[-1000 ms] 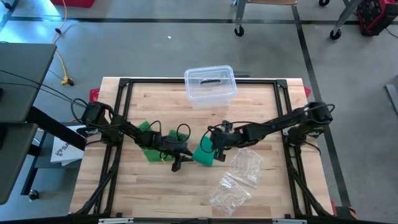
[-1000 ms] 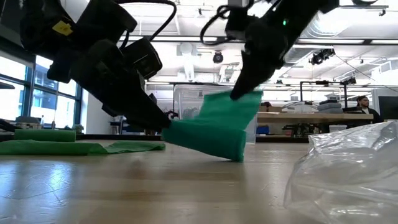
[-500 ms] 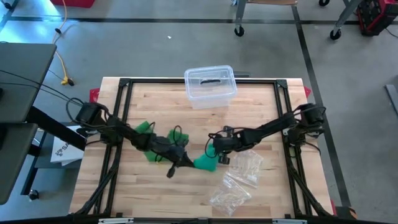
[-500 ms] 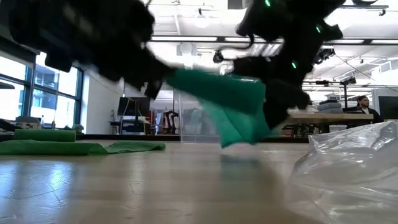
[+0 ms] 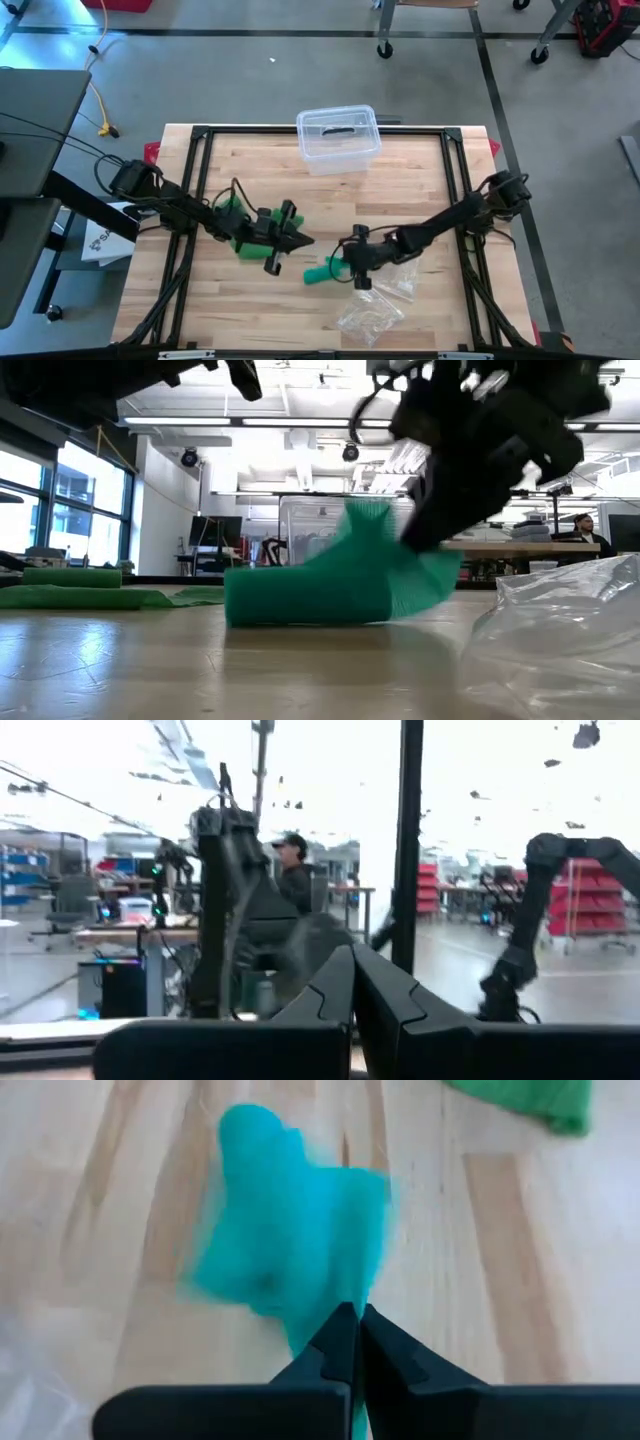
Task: Roll bandage
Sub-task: Roll the blue bandage
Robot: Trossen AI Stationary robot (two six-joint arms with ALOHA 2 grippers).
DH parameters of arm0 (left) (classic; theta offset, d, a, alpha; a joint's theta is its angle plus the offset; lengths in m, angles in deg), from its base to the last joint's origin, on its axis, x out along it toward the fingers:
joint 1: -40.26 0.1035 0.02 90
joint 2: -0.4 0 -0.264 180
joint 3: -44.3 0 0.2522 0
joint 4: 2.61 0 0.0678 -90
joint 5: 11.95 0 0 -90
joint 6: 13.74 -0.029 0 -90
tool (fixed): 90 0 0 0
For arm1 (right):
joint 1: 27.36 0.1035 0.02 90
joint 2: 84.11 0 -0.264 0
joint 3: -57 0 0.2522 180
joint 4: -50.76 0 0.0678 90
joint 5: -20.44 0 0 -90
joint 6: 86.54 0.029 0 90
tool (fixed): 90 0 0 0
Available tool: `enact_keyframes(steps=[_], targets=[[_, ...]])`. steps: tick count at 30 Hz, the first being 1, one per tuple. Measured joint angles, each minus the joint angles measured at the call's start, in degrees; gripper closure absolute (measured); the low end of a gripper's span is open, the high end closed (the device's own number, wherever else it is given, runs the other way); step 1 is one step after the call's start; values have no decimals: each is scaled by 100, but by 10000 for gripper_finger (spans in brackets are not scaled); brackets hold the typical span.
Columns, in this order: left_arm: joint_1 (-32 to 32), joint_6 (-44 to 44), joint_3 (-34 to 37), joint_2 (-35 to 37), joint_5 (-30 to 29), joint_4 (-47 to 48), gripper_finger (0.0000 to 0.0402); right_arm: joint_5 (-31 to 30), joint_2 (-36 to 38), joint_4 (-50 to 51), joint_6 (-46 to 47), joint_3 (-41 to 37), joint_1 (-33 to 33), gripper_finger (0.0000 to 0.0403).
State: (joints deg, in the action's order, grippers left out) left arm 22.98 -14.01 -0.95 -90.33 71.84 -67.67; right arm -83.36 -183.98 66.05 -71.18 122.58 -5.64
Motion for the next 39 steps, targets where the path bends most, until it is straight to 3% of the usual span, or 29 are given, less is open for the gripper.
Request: enact_keyframes(steps=[7, 15, 22, 26, 33, 39], targets=[[-26, 312, 0, 0, -241, 747, 401, -476, -8, 1329, -90, 638, 211, 403], [-37, 1077, 2, 0, -849, 2823, 401, -848, -9, 1388, -78, 658, -61, 403], [-146, 1366, 2, -3, -847, 3927, 401, -1652, -5, 2512, 706, 662, -562, 398], [-271, 1402, 0, -3, -836, 4176, 401, -1507, 21, 3207, 1306, 662, -851, 357], [-354, 1585, 2, -16, -833, 4473, 401, -1623, 157, 3927, 1454, 662, -895, 236], [-208, 1811, 2, -188, -803, 4471, 387, -1918, 735, 4883, 2068, 662, -416, 209]])
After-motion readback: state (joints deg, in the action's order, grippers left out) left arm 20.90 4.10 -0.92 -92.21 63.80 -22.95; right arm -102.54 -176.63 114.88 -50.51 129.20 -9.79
